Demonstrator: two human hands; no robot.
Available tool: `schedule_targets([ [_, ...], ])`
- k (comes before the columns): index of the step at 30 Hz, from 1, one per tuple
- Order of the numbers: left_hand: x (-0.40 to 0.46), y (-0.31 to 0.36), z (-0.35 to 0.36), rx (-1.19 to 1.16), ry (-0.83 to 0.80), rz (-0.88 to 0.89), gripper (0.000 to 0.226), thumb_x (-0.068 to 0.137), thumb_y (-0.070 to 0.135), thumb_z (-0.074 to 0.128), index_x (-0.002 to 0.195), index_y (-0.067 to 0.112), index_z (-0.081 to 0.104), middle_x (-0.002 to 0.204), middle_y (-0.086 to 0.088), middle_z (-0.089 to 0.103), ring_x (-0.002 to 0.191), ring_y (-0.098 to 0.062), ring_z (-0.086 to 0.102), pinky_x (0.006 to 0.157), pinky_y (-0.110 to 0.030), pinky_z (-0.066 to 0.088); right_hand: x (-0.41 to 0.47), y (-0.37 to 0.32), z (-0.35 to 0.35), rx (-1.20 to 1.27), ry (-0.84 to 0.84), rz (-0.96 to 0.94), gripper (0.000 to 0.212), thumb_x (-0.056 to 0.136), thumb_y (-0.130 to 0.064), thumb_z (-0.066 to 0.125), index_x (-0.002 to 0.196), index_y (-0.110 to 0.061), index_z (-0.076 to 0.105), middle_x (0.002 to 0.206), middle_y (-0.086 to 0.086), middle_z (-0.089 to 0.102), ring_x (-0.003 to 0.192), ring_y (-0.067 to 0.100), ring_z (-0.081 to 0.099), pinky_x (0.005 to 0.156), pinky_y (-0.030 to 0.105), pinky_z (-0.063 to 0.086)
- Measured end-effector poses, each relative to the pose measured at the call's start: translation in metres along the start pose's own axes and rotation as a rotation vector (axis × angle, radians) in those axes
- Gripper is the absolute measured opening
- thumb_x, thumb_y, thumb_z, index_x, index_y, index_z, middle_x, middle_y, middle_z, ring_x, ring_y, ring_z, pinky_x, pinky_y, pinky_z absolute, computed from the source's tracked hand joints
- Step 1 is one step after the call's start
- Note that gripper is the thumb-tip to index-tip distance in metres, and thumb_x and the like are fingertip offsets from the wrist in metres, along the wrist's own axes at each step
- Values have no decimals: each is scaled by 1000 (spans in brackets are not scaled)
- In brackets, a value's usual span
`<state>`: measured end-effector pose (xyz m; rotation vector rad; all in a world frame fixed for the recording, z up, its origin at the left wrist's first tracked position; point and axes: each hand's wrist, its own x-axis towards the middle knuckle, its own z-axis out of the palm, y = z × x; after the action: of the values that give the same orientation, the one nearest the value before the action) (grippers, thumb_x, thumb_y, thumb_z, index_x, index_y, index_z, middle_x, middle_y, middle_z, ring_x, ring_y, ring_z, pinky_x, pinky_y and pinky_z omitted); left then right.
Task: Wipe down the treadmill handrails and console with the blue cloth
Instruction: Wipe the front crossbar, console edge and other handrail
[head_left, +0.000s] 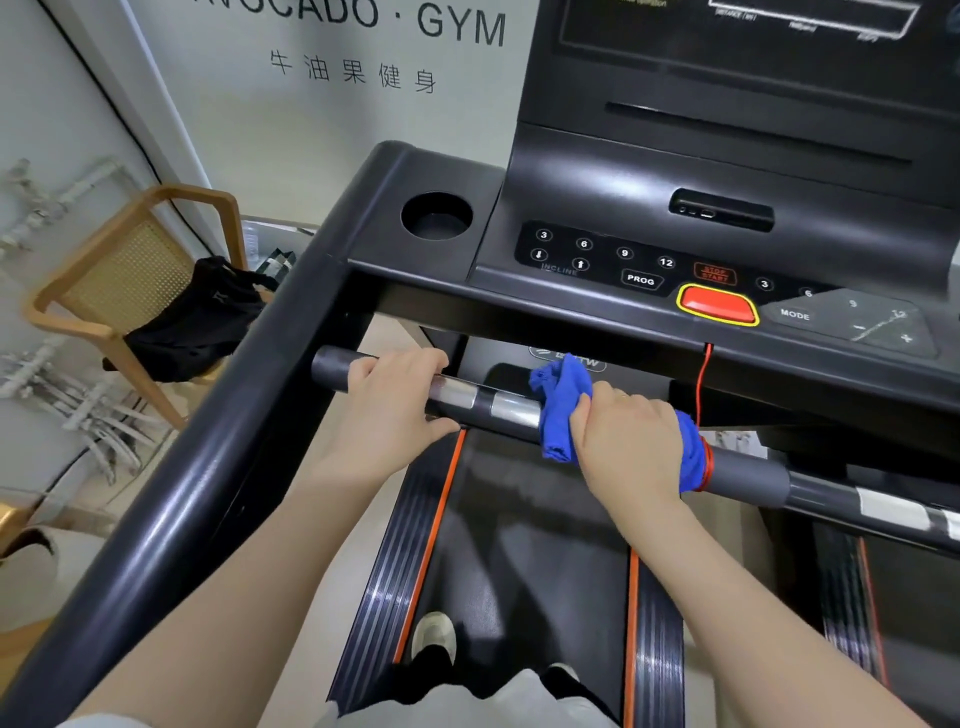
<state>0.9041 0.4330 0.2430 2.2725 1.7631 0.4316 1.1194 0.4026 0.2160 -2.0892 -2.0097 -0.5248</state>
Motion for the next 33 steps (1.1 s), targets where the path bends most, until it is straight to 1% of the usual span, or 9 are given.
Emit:
schedule_targets([
  [2,2,-3,0,2,-20,15,49,70,36,75,110,23,51,103,5,59,102,-18,52,90,-35,29,3,-22,-1,40,16,-3,35,85,-22,32,57,-10,49,43,4,47,39,25,47,50,28,35],
  [5,6,-3,-1,-22,-15,33,36,71,31,70,101,22,52,93,8,59,92,-16,54,83,-34,31,7,-73,-6,157,-60,-26,37,85,-29,29,76,-10,60,64,5,62,59,26,57,66,34,44],
  [8,10,-9,-2,2,-70,46,24,72,8,55,93,18,49,86,5,58,85,-18,55,78,-33,33,10,-112,-4,196,-104,-48,42,85,-33,29,95,-9,62,87,6,65,79,26,59,82,38,37],
  [11,15,-16,-9,43,-135,87,26,73,1,51,92,19,46,86,4,58,85,-19,55,77,-33,31,11,-108,1,134,-106,-117,46,86,-39,31,106,-9,60,95,6,66,82,25,59,82,38,37],
  [17,19,-2,-5,348,-166,209,57,79,7,58,129,24,38,118,2,57,114,-24,46,85,-35,31,-25,-26,8,-15,-35,-174,45,89,-42,39,117,-8,50,107,12,66,92,32,62,79,37,33],
  [23,17,3,0,462,-82,205,40,79,11,57,116,20,47,107,-1,62,107,-25,49,74,-31,27,-49,9,7,0,-29,67,47,88,-37,40,118,-4,54,115,16,64,113,33,47,91,43,32],
  [26,18,2,-3,432,-120,200,42,80,20,61,119,21,45,109,-1,62,109,-25,48,81,-33,31,-38,-22,-2,61,-87,185,46,86,-34,37,116,-5,56,112,12,64,108,31,56,95,43,29],
  [29,18,0,-3,360,-154,180,49,77,38,64,120,22,46,111,2,62,111,-23,47,85,-35,30,-26,-52,-5,60,-124,54,48,84,-37,35,117,-9,53,111,7,63,104,28,59,94,42,28],
  [33,15,3,-2,322,-134,142,48,75,42,64,116,22,50,108,2,62,111,-22,47,86,-36,29,-15,-63,-4,63,-178,-88,54,84,-42,31,122,-10,54,114,7,64,103,26,60,93,40,27],
])
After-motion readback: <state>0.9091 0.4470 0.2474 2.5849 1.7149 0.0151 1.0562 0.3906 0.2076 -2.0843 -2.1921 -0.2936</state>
